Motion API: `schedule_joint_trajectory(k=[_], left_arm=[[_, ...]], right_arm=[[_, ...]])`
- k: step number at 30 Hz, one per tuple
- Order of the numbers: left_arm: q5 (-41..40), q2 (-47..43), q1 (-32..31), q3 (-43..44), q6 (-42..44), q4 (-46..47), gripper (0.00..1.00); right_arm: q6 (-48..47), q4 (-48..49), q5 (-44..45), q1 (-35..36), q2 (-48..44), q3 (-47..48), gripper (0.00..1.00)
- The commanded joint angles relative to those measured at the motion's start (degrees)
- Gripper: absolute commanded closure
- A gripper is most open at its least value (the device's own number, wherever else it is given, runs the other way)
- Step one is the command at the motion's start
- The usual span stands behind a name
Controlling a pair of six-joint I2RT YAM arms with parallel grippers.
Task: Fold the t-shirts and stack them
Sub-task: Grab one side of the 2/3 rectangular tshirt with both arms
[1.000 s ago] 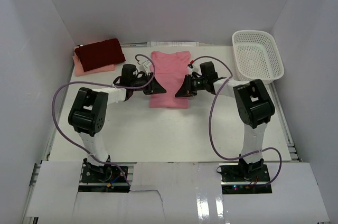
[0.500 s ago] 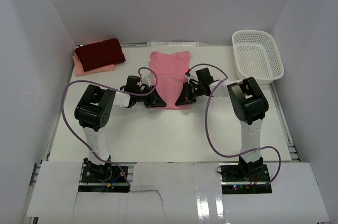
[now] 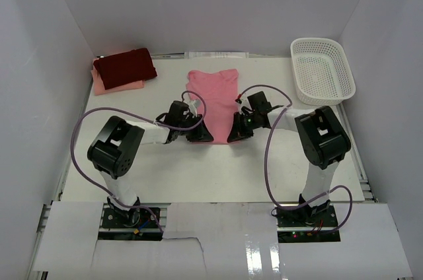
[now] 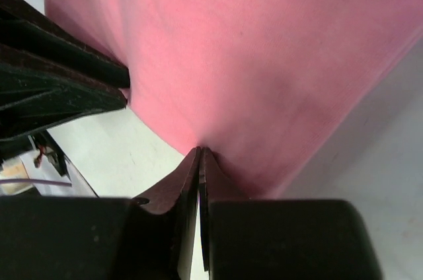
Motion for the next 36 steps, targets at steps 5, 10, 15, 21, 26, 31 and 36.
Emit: schedule_joint_trajectory(k=[5, 10, 15, 21, 26, 31, 36], left_arm=[[-6.94, -3.83, -8.59, -9.96, -5.92, -4.54, 0.66], [-8.34, -7.34, -9.65, -11.38, -8.04, -5.06, 0.63], [-15.80, -14.02, -9.65, -6.82, -5.93, -17.88, 0.60], [-20.73, -21.93, -9.65, 0.22, -4.35, -28.95, 0.57], [-22.33, -25.89, -8.42, 3.48, -6.02, -36.52, 0.57], [-23.55, -29.84, -5.70, 1.11, -8.74, -38.54, 0.57], [-21.36, -36.25, 3.25, -5.73, -11.82, -38.46, 0.58]], right_arm=[[-2.82, -2.77, 5.40, 1.47, -6.18, -7.51, 0.92], [-2.64, -3.47, 4.87, 1.91, -10.13, -8.40, 0.82], [-3.61, -8.91, 8.38, 2.08, -18.64, -6.29, 0.59], [-3.26, -16.73, 11.63, 2.09, -24.98, -4.53, 0.44], [-0.55, -19.21, 10.77, 1.91, -24.29, -7.67, 0.41], [4.73, -12.19, 7.51, 2.00, -24.55, -15.59, 0.41], [8.25, -4.89, 5.84, 1.91, -24.11, -19.29, 0.40]])
